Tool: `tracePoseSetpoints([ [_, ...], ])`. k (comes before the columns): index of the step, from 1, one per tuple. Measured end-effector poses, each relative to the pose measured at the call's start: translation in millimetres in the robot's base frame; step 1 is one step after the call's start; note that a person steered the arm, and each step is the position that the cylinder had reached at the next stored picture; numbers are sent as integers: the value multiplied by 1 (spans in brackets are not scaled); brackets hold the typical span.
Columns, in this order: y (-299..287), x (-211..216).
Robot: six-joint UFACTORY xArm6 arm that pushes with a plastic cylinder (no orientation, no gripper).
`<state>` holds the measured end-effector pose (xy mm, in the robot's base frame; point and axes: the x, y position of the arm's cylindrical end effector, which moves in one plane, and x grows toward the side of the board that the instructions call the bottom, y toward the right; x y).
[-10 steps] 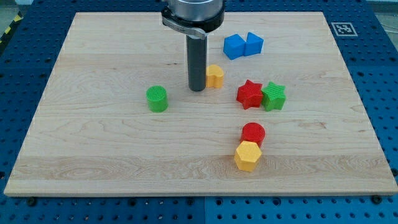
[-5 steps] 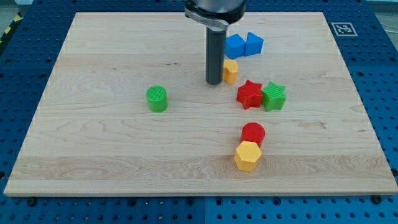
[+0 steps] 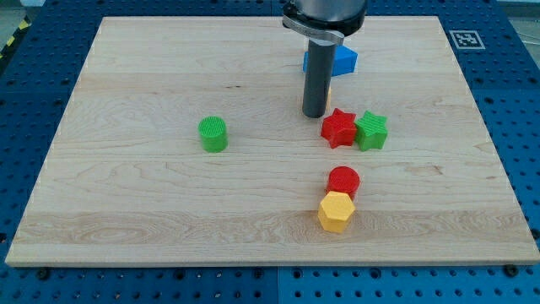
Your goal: Push the yellow heart below to the blue cube
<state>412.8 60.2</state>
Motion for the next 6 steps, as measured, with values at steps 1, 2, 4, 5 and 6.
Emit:
tracePoseSetpoints([
  [1, 0, -9],
  [2, 0, -18],
  [4, 0, -24],
  [5, 0, -27],
  [6, 0, -27],
])
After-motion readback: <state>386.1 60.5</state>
